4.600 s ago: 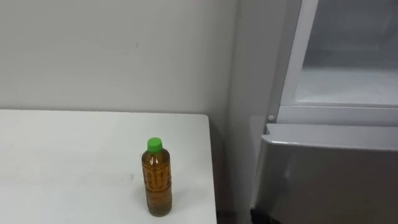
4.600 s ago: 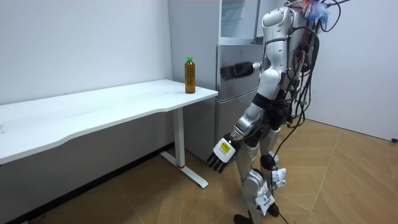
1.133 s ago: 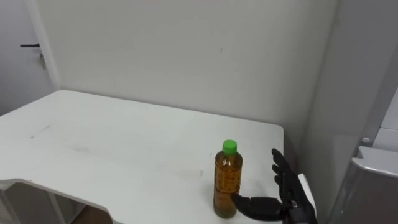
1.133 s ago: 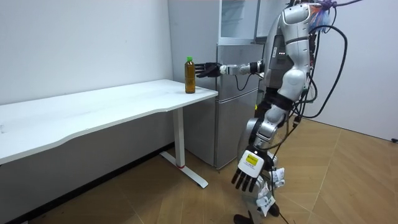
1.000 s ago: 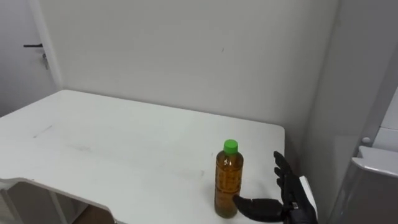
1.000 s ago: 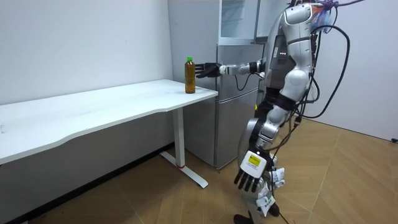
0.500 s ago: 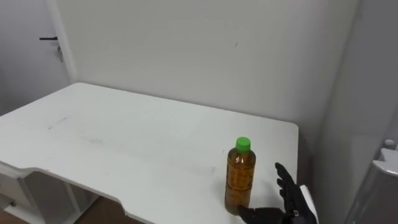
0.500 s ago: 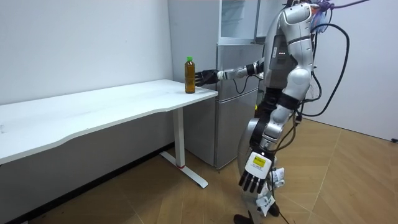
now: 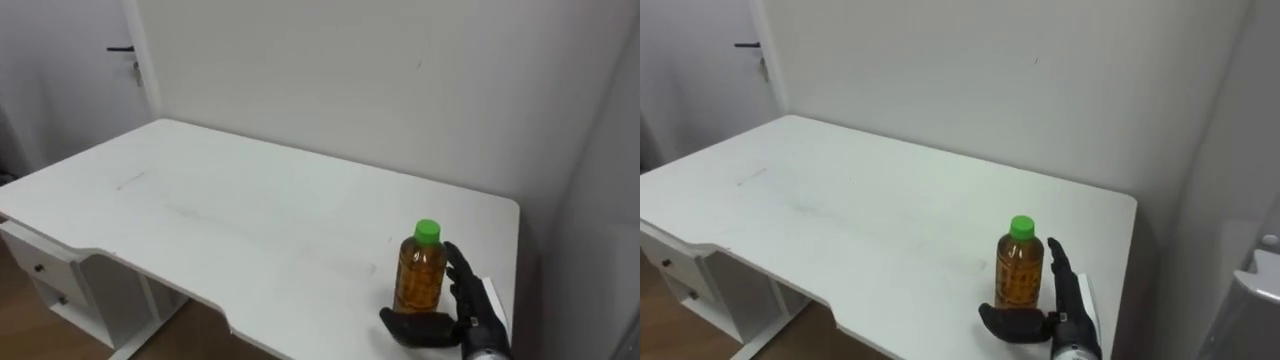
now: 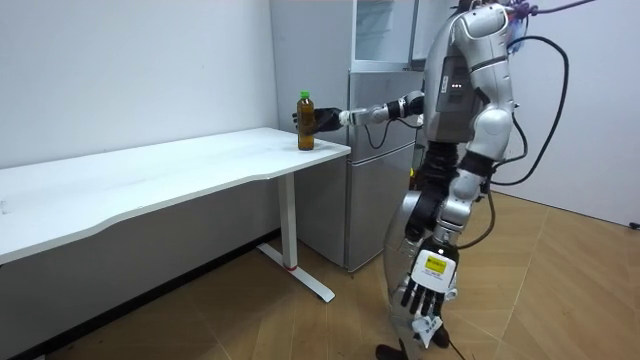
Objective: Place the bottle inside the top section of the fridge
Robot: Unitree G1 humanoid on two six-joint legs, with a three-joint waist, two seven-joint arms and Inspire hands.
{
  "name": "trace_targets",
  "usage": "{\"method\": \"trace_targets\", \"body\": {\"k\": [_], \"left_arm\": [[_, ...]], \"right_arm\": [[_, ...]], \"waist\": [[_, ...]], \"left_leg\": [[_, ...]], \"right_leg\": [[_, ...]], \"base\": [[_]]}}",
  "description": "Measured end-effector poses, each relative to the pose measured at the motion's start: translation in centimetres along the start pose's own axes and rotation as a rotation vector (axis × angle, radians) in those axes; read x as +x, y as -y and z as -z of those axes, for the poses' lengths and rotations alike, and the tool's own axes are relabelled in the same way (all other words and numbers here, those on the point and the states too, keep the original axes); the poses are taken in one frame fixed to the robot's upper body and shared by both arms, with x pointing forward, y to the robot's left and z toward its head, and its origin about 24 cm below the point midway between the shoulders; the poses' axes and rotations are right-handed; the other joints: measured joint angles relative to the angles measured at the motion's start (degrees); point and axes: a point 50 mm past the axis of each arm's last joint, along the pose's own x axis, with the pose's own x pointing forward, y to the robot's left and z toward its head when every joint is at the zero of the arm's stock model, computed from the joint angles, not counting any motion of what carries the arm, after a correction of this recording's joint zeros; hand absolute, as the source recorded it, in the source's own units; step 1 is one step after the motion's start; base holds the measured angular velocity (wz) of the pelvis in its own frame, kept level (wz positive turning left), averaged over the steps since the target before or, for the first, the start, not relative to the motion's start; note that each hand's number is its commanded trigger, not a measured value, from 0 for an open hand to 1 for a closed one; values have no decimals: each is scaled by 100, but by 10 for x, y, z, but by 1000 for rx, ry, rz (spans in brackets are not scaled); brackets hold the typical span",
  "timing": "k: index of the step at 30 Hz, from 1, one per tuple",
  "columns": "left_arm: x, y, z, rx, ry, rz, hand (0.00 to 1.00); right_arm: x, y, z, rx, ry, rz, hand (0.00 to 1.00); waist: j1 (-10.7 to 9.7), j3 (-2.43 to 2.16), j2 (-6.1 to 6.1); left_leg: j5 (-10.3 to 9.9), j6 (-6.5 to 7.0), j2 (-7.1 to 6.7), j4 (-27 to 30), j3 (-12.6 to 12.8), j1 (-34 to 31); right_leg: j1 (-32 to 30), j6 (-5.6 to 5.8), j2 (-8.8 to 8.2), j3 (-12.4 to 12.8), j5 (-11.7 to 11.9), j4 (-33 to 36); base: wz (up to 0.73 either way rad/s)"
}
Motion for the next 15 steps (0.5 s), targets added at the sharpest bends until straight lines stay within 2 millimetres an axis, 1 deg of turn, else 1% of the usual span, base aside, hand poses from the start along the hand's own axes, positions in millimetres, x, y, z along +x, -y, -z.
{"method": "trace_targets", "body": {"k": [2,5,6,7,9,14,15], "left_arm": [[0,1,-3,11,7,5,0],[0,1,-2,13,7,6,0],[1,1,-4,13,10,5,0],[1,1,-6,14,16,4,0],[3,-1,-18,18,43,1,0],[4,-4,-21,24,57,-1,0],[4,-4,-22,19,57,0,0]], "right_arm": [[2,2,-3,-2,8,11,0],[4,3,-1,30,-13,28,0],[7,4,-1,28,-23,35,0],[9,5,-2,23,-22,42,0],[18,11,-6,-13,-13,73,0],[27,15,-12,-29,-10,105,0],[27,15,-10,-32,-17,109,0]], "waist": [[23,-1,43],[71,17,71],[72,23,77],[73,23,76],[84,38,81],[90,53,73],[98,56,69]], "left_leg": [[5,3,7,78,-19,-147],[17,13,-4,80,-22,-169],[18,15,-8,125,-65,-241],[17,15,-9,159,-94,-309],[30,13,-5,258,-112,-503],[34,20,-4,359,-126,-762],[38,26,-4,376,-123,-811]], "right_leg": [[-126,-1,-9,-27,0,80],[-141,-1,-18,-36,0,80],[-175,-2,-14,-51,0,84],[-229,-2,-12,-64,0,93],[-404,-11,-15,-73,6,178],[-649,-25,-24,-76,14,253],[-703,-26,-33,-74,14,281]], "base": [[7],[4],[10],[14],[11],[1],[0]]}}
